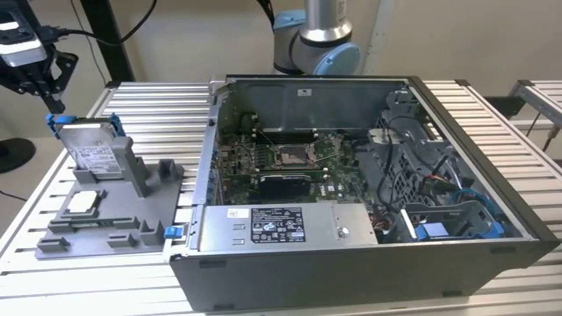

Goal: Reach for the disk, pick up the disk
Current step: 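Pick up the disk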

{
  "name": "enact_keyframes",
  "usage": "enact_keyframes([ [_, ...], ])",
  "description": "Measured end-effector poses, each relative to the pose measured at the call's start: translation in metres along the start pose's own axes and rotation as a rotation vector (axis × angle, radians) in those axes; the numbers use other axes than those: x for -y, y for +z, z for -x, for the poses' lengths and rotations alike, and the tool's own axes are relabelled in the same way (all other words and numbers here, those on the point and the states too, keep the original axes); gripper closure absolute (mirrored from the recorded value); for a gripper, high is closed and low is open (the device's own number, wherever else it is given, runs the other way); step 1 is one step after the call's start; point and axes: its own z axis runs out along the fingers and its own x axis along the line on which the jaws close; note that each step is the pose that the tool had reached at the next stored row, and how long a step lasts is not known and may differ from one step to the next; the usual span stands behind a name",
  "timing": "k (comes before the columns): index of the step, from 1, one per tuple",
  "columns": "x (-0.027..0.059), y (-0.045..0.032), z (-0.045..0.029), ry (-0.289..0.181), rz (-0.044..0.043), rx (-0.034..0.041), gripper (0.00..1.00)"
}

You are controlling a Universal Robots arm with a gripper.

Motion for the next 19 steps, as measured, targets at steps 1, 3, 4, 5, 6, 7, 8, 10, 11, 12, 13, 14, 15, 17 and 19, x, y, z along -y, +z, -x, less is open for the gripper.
enact_keyframes([
  [1, 0.0000, 0.0000, 0.0000, -0.012, 0.0000, -0.0004, 1.00],
  [3, 0.0000, 0.0000, 0.0000, -0.037, 0.0000, -0.0013, 1.00],
  [4, 0.0000, 0.0000, 0.0000, -0.050, 0.0000, -0.0019, 1.00],
  [5, 0.0000, 0.0000, 0.0000, -0.063, 0.0000, -0.0024, 1.00],
  [6, 0.0000, 0.0000, 0.0000, -0.076, 0.0000, -0.0029, 1.00],
  [7, 0.0000, 0.0000, 0.0000, -0.090, 0.0000, -0.0034, 1.00],
  [8, 0.0000, 0.0000, 0.0000, -0.103, 0.0000, -0.0039, 1.00],
  [10, 0.0000, 0.0000, 0.0000, -0.132, 0.0000, -0.0050, 1.00],
  [11, 0.0000, 0.0000, 0.0000, -0.146, -0.0001, -0.0056, 1.00],
  [12, 0.0000, 0.0000, -0.0001, -0.163, -0.0001, -0.0062, 1.00],
  [13, 0.0000, 0.0000, 0.0000, -0.181, -0.0001, -0.0069, 1.00],
  [14, 0.0000, 0.0000, 0.0000, -0.200, -0.0001, -0.0076, 1.00],
  [15, 0.0000, 0.0000, 0.0000, -0.218, -0.0001, -0.0083, 1.00],
  [17, 0.0000, 0.0000, 0.0000, -0.272, -0.0001, -0.0103, 1.00],
  [19, 0.0000, 0.0000, 0.0000, -0.309, -0.0001, -0.0117, 1.00],
])
